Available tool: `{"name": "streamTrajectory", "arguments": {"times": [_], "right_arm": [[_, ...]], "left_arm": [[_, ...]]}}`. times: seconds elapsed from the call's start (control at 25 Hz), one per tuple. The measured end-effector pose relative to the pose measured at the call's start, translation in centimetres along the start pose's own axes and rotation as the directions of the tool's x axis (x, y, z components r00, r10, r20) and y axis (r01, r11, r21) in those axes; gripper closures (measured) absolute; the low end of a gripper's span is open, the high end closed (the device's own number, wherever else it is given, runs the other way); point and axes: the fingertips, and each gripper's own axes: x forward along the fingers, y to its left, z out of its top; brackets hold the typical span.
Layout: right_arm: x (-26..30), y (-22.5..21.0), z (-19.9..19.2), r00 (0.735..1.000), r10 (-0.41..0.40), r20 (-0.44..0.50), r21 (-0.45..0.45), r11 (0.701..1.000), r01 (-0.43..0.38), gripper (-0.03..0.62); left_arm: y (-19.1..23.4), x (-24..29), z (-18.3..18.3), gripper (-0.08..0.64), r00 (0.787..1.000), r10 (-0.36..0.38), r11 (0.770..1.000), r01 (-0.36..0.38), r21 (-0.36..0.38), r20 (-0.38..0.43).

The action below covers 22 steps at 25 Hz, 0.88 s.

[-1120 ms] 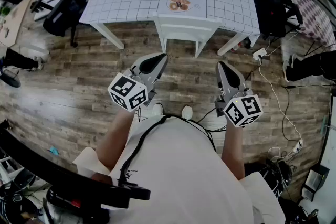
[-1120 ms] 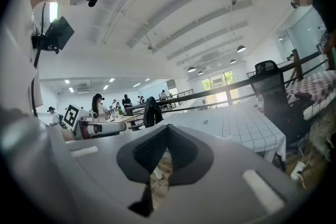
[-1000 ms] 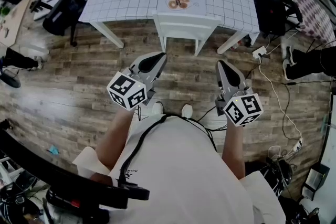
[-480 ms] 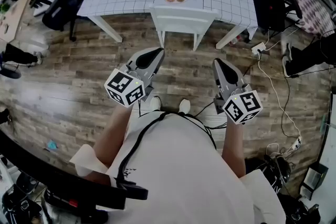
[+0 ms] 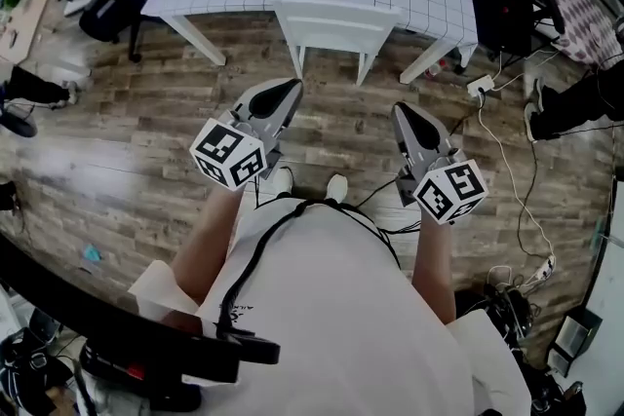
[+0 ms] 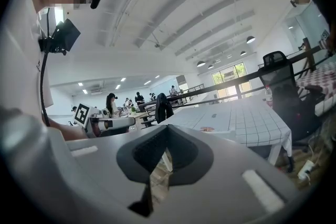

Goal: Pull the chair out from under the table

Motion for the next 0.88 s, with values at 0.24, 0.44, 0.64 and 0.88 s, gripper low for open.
{"name": "streamTrajectory", "arguments": {"times": [0.24,0.44,0.64,0.88], "right_arm": [[-1.5,-1.5,-1.0,1.0,0.019,-0.02,0.004,1.0,-0.019,0.586],[-2.2,-2.1,-1.2,0.998,0.056,-0.018,0.01,0.998,-0.056,0.586],[-3.1,-2.5,-1.4,0.997,0.081,-0.019,0.008,0.997,-0.081,0.586],[-2.9,-2.5,-1.4,0.996,0.088,-0.021,0.014,0.996,-0.088,0.586]], "left_arm": [[-1.3,0.9,-0.4,0.555,0.999,0.041,0.999,-0.041,0.015,0.001],[-2.6,1.0,-1.4,0.557,0.997,0.077,0.996,-0.077,0.035,-0.013],[-4.0,0.7,-2.2,0.557,0.995,0.1,0.994,-0.1,0.036,-0.017],[-3.6,0.3,-2.2,0.557,0.993,0.116,0.993,-0.116,0.018,-0.012]]}}
